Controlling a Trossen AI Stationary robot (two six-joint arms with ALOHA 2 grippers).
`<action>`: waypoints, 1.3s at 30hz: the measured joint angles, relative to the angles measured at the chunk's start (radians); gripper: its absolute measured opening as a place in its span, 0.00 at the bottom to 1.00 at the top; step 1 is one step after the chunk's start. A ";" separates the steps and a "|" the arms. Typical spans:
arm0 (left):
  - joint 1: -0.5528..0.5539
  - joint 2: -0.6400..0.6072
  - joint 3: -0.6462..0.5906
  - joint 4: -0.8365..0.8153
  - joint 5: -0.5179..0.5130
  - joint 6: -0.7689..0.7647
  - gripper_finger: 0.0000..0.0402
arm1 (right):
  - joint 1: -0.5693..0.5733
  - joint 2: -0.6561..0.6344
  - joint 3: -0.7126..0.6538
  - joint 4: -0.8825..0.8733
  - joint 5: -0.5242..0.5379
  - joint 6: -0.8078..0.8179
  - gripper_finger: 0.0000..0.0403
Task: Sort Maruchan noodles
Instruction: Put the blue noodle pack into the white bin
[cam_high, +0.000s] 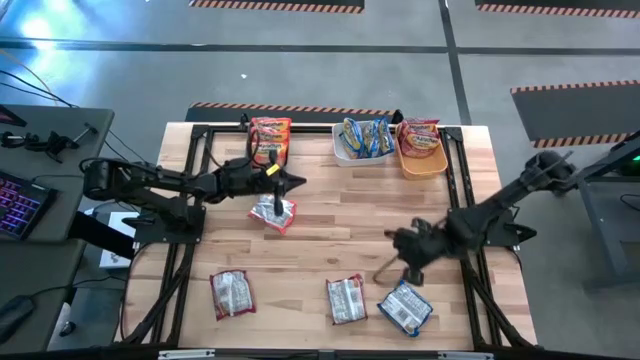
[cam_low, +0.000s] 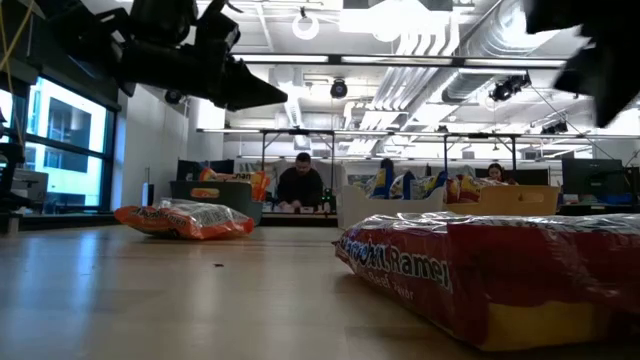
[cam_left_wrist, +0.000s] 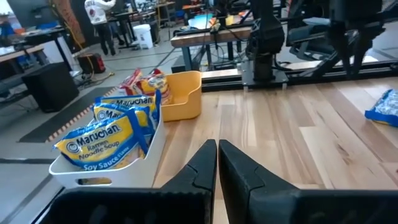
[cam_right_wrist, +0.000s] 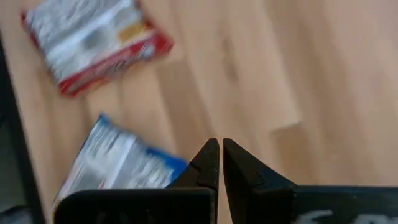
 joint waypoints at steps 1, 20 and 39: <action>-0.004 0.000 0.000 0.000 0.000 0.007 0.02 | 0.036 0.010 0.000 0.000 0.000 0.035 0.00; -0.095 0.000 0.000 -0.017 -0.003 -0.003 0.02 | 0.358 0.661 0.581 -0.269 -0.154 0.401 0.14; -0.311 0.049 0.000 -0.078 -0.218 -0.038 0.02 | 0.435 1.197 1.166 -0.777 -0.178 0.681 0.62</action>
